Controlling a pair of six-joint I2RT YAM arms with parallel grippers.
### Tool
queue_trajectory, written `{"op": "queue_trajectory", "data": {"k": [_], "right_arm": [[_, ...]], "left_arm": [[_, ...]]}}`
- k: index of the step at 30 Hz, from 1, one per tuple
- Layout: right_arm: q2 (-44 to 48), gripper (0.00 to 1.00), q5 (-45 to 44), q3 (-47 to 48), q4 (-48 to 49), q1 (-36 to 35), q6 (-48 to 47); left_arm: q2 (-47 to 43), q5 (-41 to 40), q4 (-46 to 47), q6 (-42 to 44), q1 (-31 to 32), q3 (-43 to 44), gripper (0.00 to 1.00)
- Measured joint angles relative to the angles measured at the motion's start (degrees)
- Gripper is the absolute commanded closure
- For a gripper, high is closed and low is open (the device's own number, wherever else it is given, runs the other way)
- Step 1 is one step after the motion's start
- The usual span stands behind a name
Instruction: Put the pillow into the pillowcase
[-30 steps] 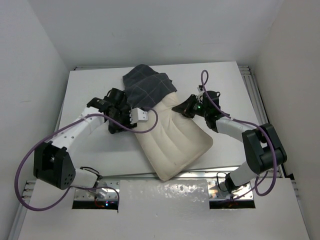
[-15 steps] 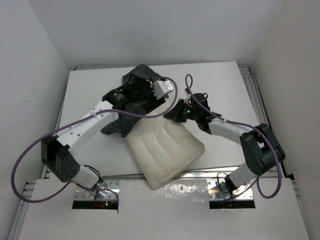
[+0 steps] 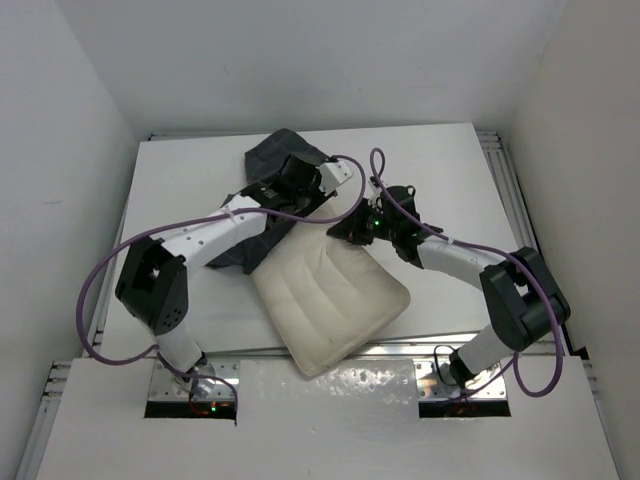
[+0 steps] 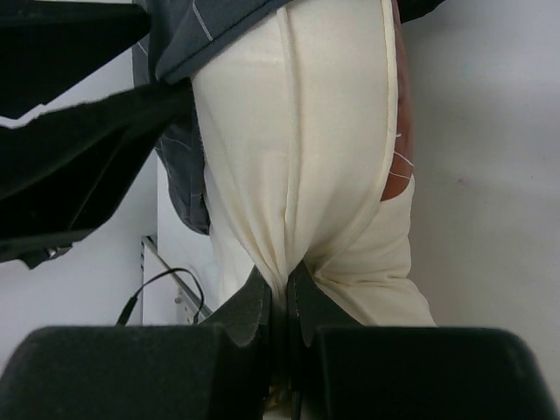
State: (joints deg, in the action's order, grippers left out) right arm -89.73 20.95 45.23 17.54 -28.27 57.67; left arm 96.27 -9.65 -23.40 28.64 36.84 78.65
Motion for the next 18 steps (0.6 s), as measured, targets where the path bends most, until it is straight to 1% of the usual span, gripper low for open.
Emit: {"op": "queue_trajectory", "data": {"k": [1,2,3,4,5,10,13,16,18], "right_arm": [[0.0,1.0,0.0,0.0,0.0,0.0,0.0],[0.0,1.0,0.0,0.0,0.0,0.0,0.0],[0.0,1.0,0.0,0.0,0.0,0.0,0.0],[0.0,1.0,0.0,0.0,0.0,0.0,0.0],[0.0,1.0,0.0,0.0,0.0,0.0,0.0],[-0.1,1.0,0.1,0.5,-1.2,0.0,-0.9],[-0.8,1.0,0.3,4.2,-6.2,-0.5,-4.4],[-1.2,1.0,0.6,8.2,-10.1,-1.9,-8.4],[-1.1,1.0,1.3,9.2,-10.8,-2.6,-10.3]], "left_arm": [[0.3,-0.7,0.6,-0.1,0.0,0.0,0.76],[0.7,-1.1,1.2,-0.5,0.0,0.0,0.82],[1.0,-1.4,1.6,-0.7,0.0,-0.1,0.93],[1.2,-1.5,1.9,-0.9,0.0,-0.1,0.97],[1.3,-1.4,2.0,-0.9,0.0,-0.2,1.0],[0.7,1.9,1.4,-0.9,0.2,-0.3,1.0],[-0.2,5.6,-1.2,-0.6,0.9,0.5,1.0],[-0.3,9.1,-5.5,0.1,2.5,4.4,1.0],[-0.4,10.8,-8.5,0.7,3.7,7.9,1.0]]}}
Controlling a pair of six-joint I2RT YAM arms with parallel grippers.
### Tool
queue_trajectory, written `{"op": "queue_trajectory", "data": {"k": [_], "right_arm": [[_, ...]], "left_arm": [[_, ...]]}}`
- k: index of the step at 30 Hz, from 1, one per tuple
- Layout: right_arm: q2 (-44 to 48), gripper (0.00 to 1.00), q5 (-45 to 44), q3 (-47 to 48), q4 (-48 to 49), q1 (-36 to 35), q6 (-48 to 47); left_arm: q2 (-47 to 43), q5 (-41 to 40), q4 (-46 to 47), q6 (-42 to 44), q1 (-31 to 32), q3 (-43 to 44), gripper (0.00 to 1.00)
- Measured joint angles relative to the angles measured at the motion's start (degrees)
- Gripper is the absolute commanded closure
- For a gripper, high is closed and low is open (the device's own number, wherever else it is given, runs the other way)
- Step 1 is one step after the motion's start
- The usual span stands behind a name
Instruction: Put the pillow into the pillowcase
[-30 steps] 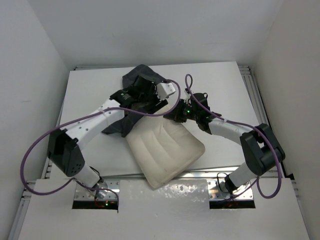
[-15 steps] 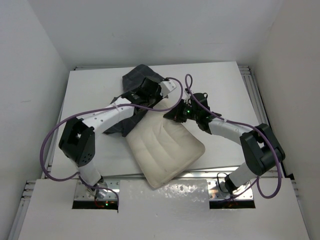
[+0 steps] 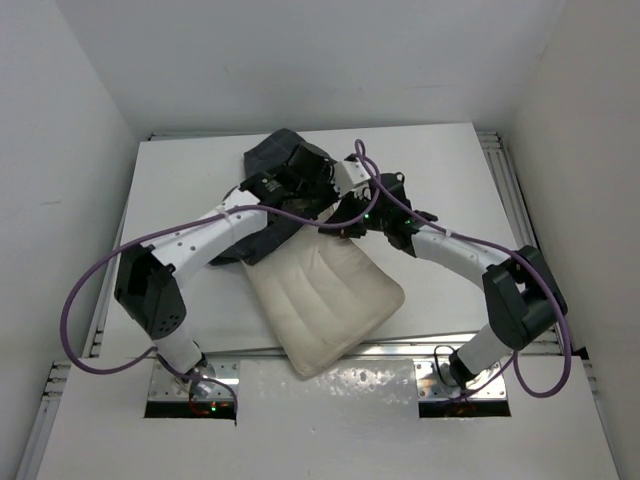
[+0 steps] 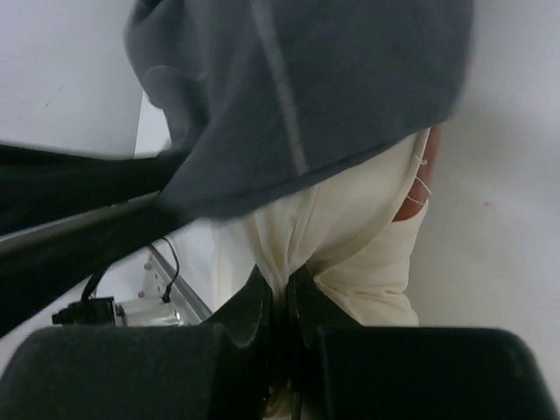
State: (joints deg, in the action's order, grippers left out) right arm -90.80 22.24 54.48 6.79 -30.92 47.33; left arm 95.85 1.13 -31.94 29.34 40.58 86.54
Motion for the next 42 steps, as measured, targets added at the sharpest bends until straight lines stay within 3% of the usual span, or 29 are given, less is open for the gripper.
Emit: {"op": "queue_trajectory", "data": {"k": [5,9,14,22,23,24,25,27,31,32,33,36,38,39,40,42], "right_arm": [[0.8,1.0,0.8,-0.3,1.3,-0.1,-0.8],[2.9,1.0,2.1,-4.5,8.7,1.5,3.9],[3.5,1.0,3.5,-6.3,12.7,5.8,8.2],[3.3,1.0,3.5,-7.8,21.1,6.1,16.0],[2.8,1.0,3.2,-8.4,22.3,6.0,17.3],[2.2,1.0,2.8,-9.0,23.6,6.0,18.5],[1.6,1.0,1.9,-9.9,25.3,6.0,19.5],[0.4,1.0,-0.8,-11.9,28.5,6.5,21.7],[-0.5,1.0,-3.8,-16.0,29.6,8.6,24.5],[-0.9,0.96,-4.2,-16.0,28.5,9.2,24.3],[-1.4,0.74,-4.6,-15.6,26.4,9.9,23.5],[-5.1,0.39,-5.7,-9.1,15.3,11.5,17.9],[-9.1,0.3,-5.8,-0.3,6.0,12.2,12.2],[-11.2,0.18,-5.8,4.9,1.1,12.3,8.8],[-12.6,0.13,-5.9,8.8,-1.9,12.3,6.1],[-13.6,0.11,-7.5,15.9,-10.0,12.0,-0.3]], "left_arm": [[-2.1,6.8,-5.4,2.7,0.5,2.3,1.0],[-5.1,10.4,-9.6,5.2,0.7,-0.2,1.0],[-9.1,11.4,-12.3,8.0,1.0,-2.7,1.0],[-11.2,13.4,-12.6,12.3,1.6,-5.9,1.0],[-11.4,12.9,-11.7,12.2,1.9,-6.8,0.91],[-11.5,12.2,-10.9,12.0,2.1,-7.6,0.77],[-11.6,11.2,-9.9,10.8,2.3,-8.6,0.45],[-11.6,7.7,-9.4,8.0,2.9,-10.4,0.33],[-11.7,0.3,-7.7,1.7,1.4,-11.0,0.27],[-11.8,-1.0,-7.3,0.4,0.2,-10.7,0.26],[-12.0,-2.1,-7.0,-0.8,-1.8,-10.3,0.25],[-14.1,-5.6,-6.1,-2.7,-7.6,-10.6,0.27],[-16.4,-8.1,-5.5,-2.8,-9.6,-12.6,0.38],[-17.6,-8.9,-5.1,-2.8,-9.8,-14.4,0.54],[-19.0,-9.6,-4.7,-2.8,-9.7,-17.0,0.61],[-20.2,-10.6,-4.4,-2.7,-9.7,-22.2,0.64]]}}
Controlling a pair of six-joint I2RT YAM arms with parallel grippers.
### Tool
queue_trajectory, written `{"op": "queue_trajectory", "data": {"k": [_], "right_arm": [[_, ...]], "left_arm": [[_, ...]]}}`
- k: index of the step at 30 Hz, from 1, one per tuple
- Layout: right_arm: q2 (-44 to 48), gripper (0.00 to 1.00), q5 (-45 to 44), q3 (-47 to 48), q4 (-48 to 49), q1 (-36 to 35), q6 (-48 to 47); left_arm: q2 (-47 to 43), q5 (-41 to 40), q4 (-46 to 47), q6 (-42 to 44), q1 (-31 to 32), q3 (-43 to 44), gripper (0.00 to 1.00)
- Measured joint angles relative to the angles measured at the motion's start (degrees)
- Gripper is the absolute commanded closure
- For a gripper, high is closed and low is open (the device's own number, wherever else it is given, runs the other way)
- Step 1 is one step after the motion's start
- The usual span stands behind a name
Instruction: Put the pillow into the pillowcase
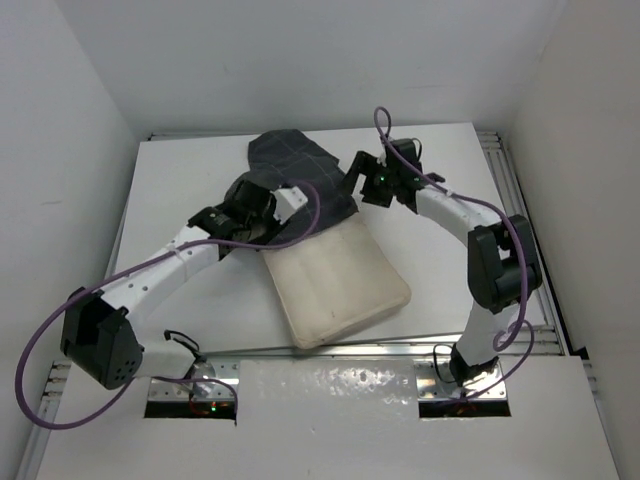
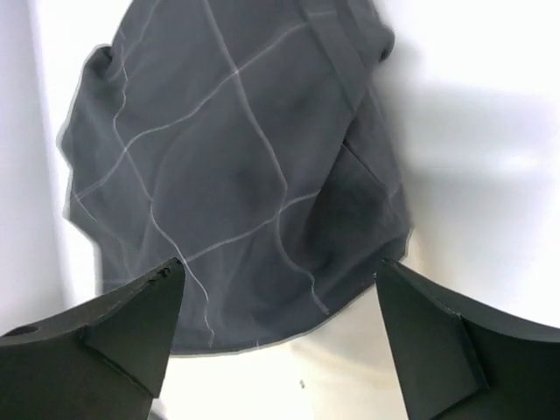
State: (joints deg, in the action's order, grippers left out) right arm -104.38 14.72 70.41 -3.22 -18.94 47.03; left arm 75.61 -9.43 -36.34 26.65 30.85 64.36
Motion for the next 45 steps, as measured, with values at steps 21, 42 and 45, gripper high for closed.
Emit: {"op": "queue_trajectory", "data": {"k": [21,42,45], "right_arm": [[24.8,0.1,-25.2,-18.2,-6.7,-47.4,-35.3],[-6.1,0.4,-58.1,-8.1,2.1,-55.9,-34.2],[-6.5,1.0,-60.6,-6.9,0.2,-55.3,-32.7]], "left_arm": [[8.0,-4.8,16.4,-2.8,-0.6,-12.9,0.93],[7.0,-3.3,9.4,-4.3,-1.2,-10.2,1.0],[7.0,-3.2,8.0,-4.3,-1.2,-9.2,1.0]]}}
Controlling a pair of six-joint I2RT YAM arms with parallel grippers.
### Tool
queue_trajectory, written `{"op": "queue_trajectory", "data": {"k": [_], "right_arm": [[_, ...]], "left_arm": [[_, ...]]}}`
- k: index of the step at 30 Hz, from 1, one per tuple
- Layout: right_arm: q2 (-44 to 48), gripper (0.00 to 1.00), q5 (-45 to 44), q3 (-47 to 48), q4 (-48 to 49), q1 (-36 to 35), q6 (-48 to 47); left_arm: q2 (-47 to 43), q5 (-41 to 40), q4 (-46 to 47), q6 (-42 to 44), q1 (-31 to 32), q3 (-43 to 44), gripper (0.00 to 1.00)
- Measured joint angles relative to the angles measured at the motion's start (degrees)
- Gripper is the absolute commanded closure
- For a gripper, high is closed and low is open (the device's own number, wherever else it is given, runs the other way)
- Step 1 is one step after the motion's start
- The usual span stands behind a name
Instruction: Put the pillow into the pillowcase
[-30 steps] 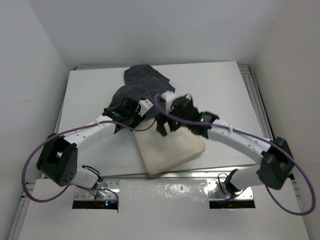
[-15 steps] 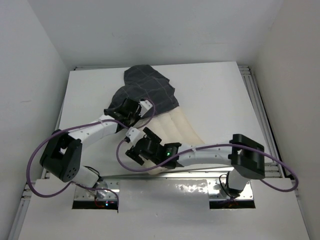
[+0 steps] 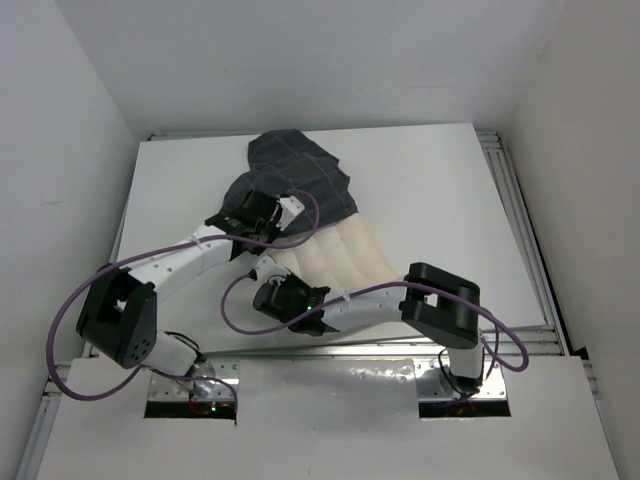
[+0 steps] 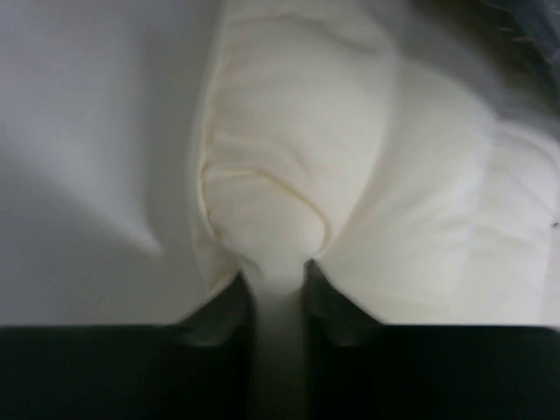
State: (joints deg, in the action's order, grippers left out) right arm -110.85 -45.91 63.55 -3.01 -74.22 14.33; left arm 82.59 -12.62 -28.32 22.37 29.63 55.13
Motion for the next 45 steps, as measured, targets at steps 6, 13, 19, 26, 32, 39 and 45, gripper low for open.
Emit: {"op": "queue_trajectory", "data": {"k": [6,13,19,26,32,39,45], "right_arm": [[2.6,1.0,1.1,0.3,-2.8,4.5,3.9],[13.8,1.0,7.8,0.4,-4.9,11.2,3.1],[19.8,1.0,11.3,0.7,-4.7,15.5,2.6],[22.8,1.0,11.7,0.8,-4.8,17.6,0.2],[23.6,1.0,11.4,2.5,-4.2,19.5,-1.3],[25.6,1.0,12.7,-0.2,-3.4,19.9,1.5],[25.5,0.82,17.5,-9.2,-1.7,19.9,4.2]], "left_arm": [[-0.1,-1.1,-2.7,1.4,0.0,3.6,1.0],[-0.1,-5.1,-4.1,7.5,0.0,12.9,1.0],[-0.1,-5.3,-4.3,13.9,0.2,17.8,1.0],[-0.1,-12.0,-2.7,25.3,0.4,18.1,1.0],[0.3,-3.0,-12.3,29.0,0.4,27.6,1.0],[0.3,14.4,-21.0,29.6,-0.2,25.5,0.81],[0.3,17.7,-24.5,27.4,-0.1,17.0,0.36]]}}
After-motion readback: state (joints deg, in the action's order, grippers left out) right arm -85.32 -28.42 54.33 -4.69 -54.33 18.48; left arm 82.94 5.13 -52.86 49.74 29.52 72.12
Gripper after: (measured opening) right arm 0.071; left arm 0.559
